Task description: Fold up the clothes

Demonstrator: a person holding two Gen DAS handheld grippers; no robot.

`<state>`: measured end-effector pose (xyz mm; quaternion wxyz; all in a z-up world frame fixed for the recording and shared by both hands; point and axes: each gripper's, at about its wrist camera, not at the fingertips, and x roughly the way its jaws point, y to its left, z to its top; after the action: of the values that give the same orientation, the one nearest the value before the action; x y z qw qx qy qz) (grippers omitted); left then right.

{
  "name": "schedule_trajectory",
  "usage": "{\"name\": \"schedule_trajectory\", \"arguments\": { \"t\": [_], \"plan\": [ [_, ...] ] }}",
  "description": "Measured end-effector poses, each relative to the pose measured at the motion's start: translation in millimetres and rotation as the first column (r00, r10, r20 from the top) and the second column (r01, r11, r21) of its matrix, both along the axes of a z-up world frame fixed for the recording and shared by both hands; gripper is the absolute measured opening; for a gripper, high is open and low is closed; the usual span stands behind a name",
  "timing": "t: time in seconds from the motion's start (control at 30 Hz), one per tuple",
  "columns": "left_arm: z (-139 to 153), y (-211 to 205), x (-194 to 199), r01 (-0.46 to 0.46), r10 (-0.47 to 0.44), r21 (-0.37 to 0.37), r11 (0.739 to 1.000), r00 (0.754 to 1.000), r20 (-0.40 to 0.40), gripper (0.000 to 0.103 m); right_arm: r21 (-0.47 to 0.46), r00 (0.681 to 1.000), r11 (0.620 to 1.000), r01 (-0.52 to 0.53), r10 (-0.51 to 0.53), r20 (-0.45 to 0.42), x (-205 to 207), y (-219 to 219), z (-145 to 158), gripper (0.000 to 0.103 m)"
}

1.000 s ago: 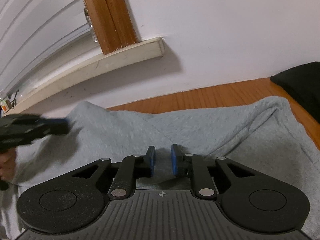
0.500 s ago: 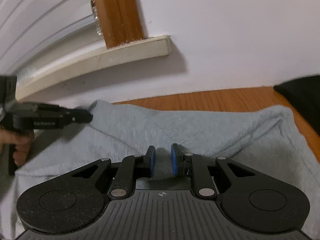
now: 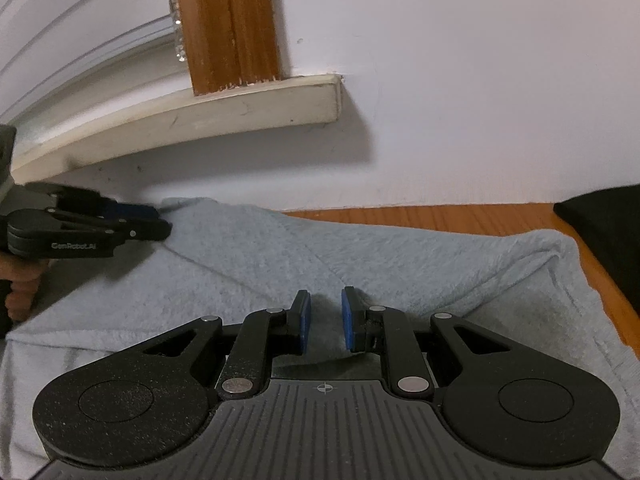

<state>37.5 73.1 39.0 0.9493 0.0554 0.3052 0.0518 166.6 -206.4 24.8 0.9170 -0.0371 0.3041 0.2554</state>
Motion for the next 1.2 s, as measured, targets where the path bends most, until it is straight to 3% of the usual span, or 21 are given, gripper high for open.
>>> {"name": "schedule_trajectory", "arguments": {
  "t": [0.07,0.2,0.27,0.33,0.53,0.67,0.8,0.93,1.07,1.2],
  "plan": [
    [7.4,-9.4,-18.5,-0.002,0.002,0.048,0.999,1.0,-0.007,0.042,-0.017,1.0,1.0,-0.024,0.024,0.003,-6.5,0.1,1.5,0.028],
    [27.5,-14.8,-90.1,0.041,-0.041,0.04,0.998,0.999,-0.012,0.042,-0.032,0.998,0.997,-0.066,0.066,0.001,-34.1,-6.7,8.9,0.033],
    [33.3,-17.3,-130.5,0.051,-0.051,0.02,0.999,0.999,-0.009,0.053,-0.057,0.994,0.993,-0.101,0.103,0.032,-59.4,-12.7,11.9,0.036],
    [30.5,-18.1,-167.5,0.049,-0.049,0.008,0.999,0.999,-0.016,0.061,-0.077,0.991,0.989,-0.123,0.126,0.035,-83.4,-21.8,10.9,0.039],
    [21.2,-25.8,-261.6,0.057,-0.058,-0.024,0.998,0.998,-0.029,0.063,-0.099,0.99,0.986,-0.137,0.14,0.026,-141.9,-56.2,4.0,0.043],
    [18.2,-31.1,-291.4,0.067,-0.067,-0.007,0.998,0.997,-0.024,0.07,-0.103,0.996,0.993,-0.059,0.064,0.053,-163.3,-83.3,5.2,0.045],
    [18.2,-28.8,-313.5,0.061,-0.061,-0.036,0.998,0.998,-0.017,0.071,-0.074,0.997,0.997,-0.002,0.008,0.076,-180.8,-109.9,6.8,0.05],
    [7.4,-29.9,-314.1,0.052,-0.051,0.016,0.999,0.997,-0.063,0.071,-0.074,0.995,0.996,0.051,-0.045,0.084,-197.6,-136.2,7.2,0.05],
    [2.2,-8.2,-319.0,0.017,-0.019,-0.043,0.999,0.999,-0.042,0.073,-0.067,0.992,0.994,0.09,-0.083,0.099,-213.7,-157.3,11.6,0.05],
    [1.6,-5.8,-318.8,0.02,-0.02,-0.018,1.0,0.999,-0.036,0.077,-0.055,0.985,0.99,0.131,-0.123,0.125,-232.4,-176.3,20.4,0.05]
  ]
}}
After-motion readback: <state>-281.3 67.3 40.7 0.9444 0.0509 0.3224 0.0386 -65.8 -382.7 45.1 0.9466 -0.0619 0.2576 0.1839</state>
